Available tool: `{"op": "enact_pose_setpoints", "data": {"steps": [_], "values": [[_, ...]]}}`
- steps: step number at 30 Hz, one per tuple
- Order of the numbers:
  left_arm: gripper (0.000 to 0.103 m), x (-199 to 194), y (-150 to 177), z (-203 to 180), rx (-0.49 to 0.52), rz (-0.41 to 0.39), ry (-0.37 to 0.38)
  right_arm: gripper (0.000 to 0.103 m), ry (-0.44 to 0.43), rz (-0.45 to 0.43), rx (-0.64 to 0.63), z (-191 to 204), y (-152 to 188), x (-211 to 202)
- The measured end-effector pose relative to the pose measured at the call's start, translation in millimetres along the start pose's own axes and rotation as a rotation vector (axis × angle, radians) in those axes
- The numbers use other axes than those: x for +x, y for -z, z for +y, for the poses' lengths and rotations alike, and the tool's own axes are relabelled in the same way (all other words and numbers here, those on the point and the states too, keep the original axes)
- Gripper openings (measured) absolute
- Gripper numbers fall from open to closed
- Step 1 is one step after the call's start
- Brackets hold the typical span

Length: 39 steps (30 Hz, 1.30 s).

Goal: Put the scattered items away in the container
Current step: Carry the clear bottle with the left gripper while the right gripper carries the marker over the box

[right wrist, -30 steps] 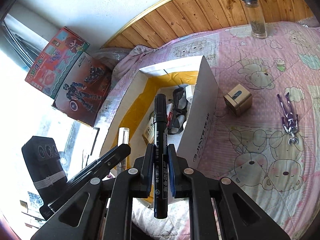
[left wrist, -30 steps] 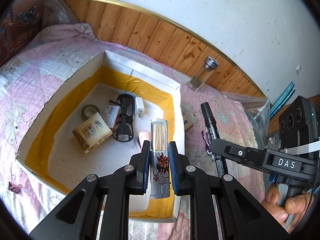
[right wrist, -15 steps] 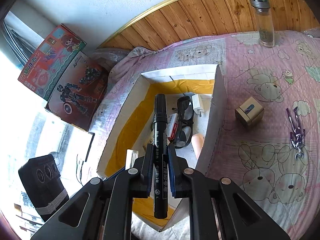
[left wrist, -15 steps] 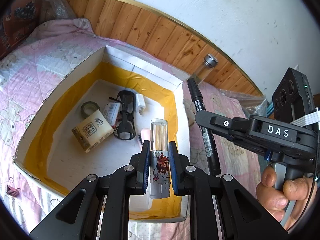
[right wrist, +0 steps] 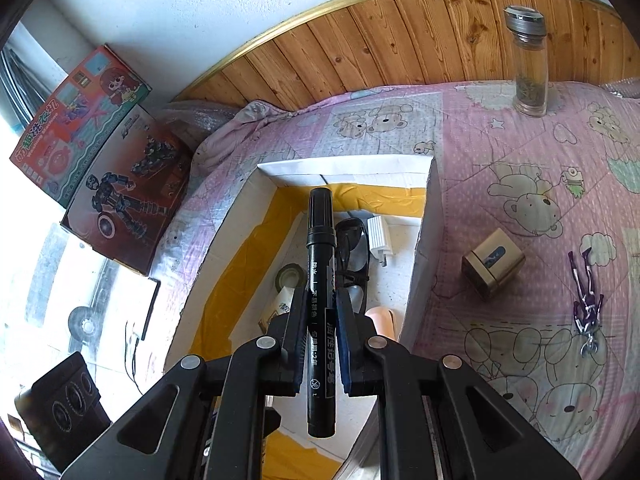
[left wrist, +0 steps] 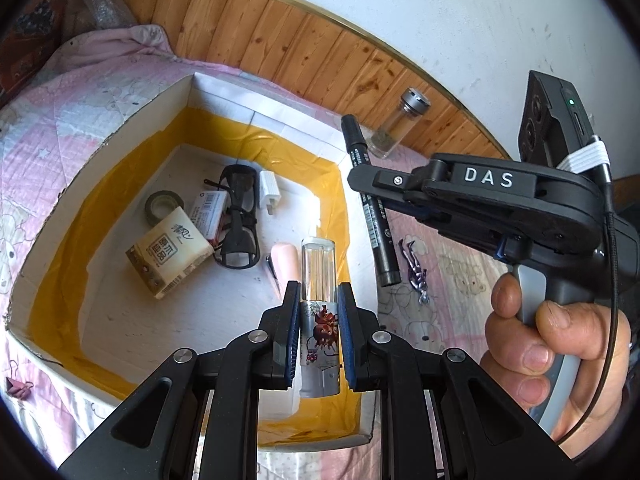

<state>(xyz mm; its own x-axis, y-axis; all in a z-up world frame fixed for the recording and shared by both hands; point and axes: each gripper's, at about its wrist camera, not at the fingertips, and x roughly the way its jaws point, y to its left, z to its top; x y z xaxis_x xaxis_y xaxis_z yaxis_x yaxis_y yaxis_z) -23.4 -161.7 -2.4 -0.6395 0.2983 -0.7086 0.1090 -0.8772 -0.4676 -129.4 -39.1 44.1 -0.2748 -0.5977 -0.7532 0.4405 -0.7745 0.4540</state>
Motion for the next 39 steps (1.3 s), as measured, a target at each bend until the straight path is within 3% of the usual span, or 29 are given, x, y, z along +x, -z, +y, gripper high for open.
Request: {"op": "enact_pose_setpoints", "data": {"steps": [18,39], "values": [[0.018,18.9,6.6,7.7,-0.012,0.072,-0.046,0.015,0.051,0.014,0.001,-7.9,-14.1,29.8],[0.018,20.5,6.1,7.0,0.0,0.065,-0.087,0.015,0.17,0.016,-0.097,-0.5,-19.0,42.6]]}}
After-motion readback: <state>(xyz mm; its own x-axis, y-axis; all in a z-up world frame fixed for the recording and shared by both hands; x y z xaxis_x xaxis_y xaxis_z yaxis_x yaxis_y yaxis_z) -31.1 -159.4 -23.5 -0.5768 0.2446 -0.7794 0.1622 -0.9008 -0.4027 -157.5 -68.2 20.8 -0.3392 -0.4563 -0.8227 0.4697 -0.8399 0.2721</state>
